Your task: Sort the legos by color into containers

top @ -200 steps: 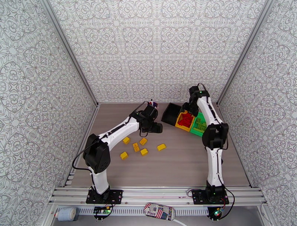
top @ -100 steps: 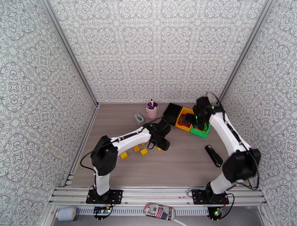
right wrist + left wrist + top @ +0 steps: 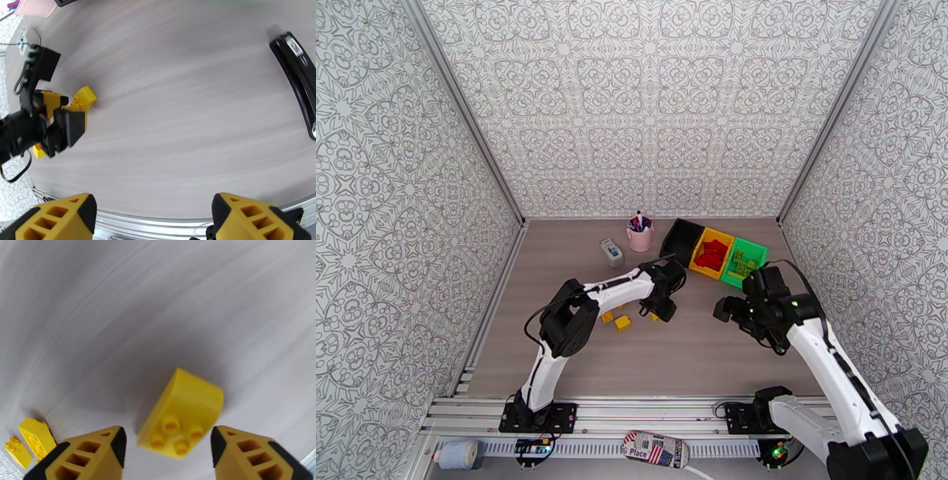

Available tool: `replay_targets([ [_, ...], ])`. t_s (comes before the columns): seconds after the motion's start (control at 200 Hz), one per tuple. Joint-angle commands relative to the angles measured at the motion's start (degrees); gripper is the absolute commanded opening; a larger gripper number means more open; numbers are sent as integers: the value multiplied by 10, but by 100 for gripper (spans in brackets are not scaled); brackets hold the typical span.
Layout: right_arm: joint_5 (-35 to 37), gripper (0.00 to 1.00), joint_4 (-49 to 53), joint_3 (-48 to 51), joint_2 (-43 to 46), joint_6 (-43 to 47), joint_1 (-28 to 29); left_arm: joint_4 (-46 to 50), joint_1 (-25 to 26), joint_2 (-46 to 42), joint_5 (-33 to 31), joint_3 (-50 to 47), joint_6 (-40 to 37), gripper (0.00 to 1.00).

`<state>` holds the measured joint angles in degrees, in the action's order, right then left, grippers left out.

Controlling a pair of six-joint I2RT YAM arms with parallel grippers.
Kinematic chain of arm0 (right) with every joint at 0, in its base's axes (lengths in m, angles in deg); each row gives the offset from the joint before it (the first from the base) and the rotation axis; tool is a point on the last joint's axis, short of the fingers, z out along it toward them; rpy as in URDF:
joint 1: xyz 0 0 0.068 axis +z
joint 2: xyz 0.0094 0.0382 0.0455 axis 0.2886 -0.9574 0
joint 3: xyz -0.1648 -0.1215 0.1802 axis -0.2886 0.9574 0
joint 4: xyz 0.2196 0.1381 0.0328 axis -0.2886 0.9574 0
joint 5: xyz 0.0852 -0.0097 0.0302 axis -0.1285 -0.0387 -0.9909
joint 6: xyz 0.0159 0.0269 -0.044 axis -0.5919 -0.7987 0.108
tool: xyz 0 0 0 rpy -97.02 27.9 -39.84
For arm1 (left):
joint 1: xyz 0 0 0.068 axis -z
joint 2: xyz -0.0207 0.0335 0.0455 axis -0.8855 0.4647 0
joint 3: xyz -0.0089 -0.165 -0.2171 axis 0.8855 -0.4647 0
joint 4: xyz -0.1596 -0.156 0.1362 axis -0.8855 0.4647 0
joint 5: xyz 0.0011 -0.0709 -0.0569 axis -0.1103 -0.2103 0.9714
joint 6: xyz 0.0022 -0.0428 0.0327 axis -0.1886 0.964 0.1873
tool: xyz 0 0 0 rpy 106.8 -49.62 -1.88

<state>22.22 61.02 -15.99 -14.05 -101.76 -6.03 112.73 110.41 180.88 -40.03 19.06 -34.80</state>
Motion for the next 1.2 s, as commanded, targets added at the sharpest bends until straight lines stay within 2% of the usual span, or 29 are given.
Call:
replay_targets([
  [0.0,1,81,13,9,6,-15,3,22,-7,17,-3,15,-3,51],
  [0.15,-15,81,1,1,5,-24,3,21,-7,33,1,18,6,42],
  [0.355,-36,79,-21,-4,-15,-33,3,11,-13,-2,5,9,28,30],
  [0.51,-71,79,-66,2,-33,-49,4,-4,-33,-40,33,9,53,29],
  [0.74,-150,79,-206,17,-92,-112,11,-41,-80,-65,110,49,111,28],
  [0.885,-167,78,-268,4,-148,-140,14,-47,-103,-38,149,121,137,28],
  [1.19,-171,77,-272,-49,-233,-137,15,-93,-150,72,205,287,223,31],
])
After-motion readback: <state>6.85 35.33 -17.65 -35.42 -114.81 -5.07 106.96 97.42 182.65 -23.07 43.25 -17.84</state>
